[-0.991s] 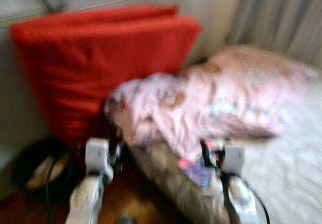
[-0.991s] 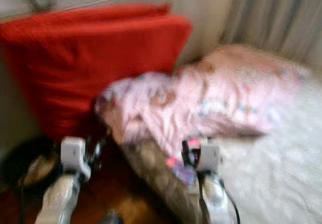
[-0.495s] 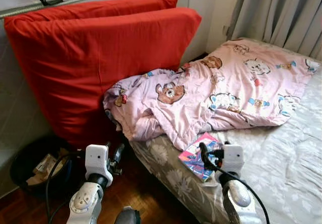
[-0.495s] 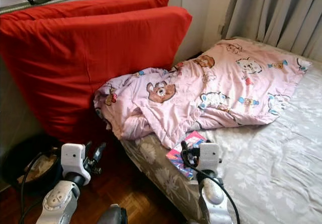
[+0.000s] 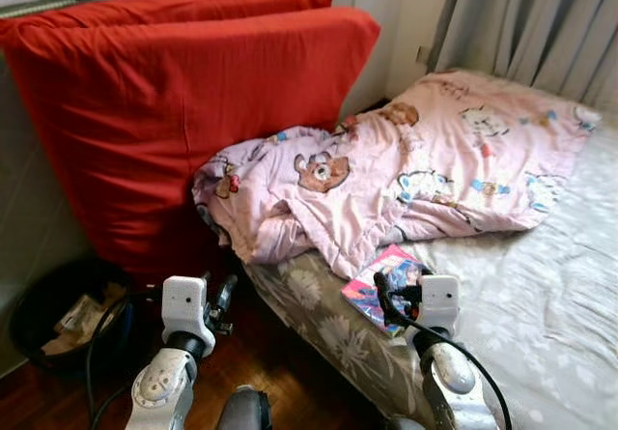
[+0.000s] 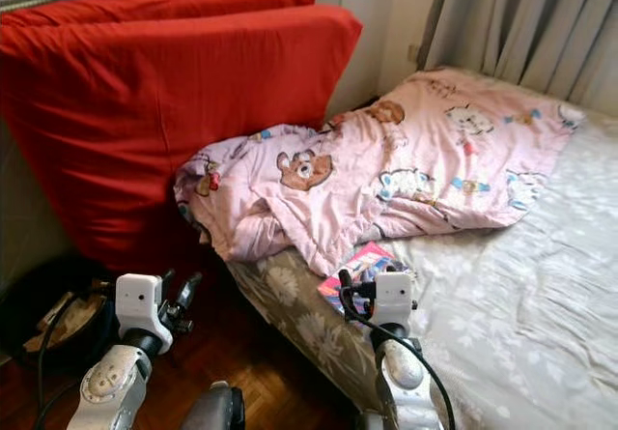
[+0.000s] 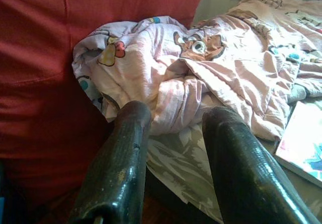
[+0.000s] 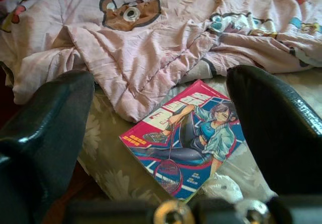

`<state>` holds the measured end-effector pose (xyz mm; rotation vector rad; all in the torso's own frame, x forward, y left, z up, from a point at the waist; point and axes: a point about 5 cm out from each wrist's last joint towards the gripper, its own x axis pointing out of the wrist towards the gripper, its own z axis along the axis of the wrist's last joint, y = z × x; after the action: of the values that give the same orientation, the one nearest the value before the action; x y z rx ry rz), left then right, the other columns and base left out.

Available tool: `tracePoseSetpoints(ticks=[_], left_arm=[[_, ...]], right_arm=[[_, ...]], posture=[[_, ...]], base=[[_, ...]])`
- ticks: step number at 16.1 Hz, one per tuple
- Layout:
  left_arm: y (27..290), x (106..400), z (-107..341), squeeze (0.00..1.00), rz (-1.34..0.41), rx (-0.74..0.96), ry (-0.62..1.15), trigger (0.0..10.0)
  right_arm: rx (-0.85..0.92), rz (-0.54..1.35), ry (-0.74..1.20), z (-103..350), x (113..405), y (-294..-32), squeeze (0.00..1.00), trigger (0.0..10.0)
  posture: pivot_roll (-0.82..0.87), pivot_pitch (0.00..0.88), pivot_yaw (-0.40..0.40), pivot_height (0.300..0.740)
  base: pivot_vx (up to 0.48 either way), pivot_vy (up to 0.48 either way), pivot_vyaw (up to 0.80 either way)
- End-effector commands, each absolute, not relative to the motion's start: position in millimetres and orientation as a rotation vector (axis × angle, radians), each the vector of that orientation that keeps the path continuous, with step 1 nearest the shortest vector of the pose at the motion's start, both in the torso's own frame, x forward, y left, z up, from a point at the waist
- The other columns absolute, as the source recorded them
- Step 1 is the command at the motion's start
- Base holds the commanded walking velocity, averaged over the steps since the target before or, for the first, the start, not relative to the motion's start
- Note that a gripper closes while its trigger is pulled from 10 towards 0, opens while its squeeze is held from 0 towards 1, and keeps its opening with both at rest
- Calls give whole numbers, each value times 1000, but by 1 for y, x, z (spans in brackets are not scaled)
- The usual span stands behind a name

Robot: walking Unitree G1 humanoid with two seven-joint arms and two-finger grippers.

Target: Clean up the room

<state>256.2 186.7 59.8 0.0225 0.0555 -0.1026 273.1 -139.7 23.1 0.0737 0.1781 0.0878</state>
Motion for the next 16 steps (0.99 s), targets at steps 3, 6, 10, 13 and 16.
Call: tracePoseSetpoints(ticks=[3, 6, 10, 13, 16], left_arm=[[188, 258, 59, 0, -103, 11, 67, 10000], [187, 258, 59, 0, -104, 11, 70, 10000], [187, 257, 59, 0, -104, 14, 74, 10000], [189, 257, 60, 0, -101, 15, 73, 10000], [186, 257, 60, 0, -113, 16, 75, 10000]], right_arm=[[75, 95, 193, 20, 272, -139, 0, 10000], [80, 109, 202, 18, 270, -138, 0, 10000], [75, 135, 207, 16, 269, -135, 0, 10000], [65, 177, 189, 18, 267, -130, 0, 10000], [77, 176, 197, 17, 267, -130, 0, 10000]], posture=[[4, 48, 7, 634], [3, 51, 7, 634], [9, 55, 6, 634], [8, 55, 7, 634], [10, 55, 10, 634]], base=[[0, 0, 0], [0, 0, 0], [0, 0, 0], [0, 0, 533], [0, 0, 771]])
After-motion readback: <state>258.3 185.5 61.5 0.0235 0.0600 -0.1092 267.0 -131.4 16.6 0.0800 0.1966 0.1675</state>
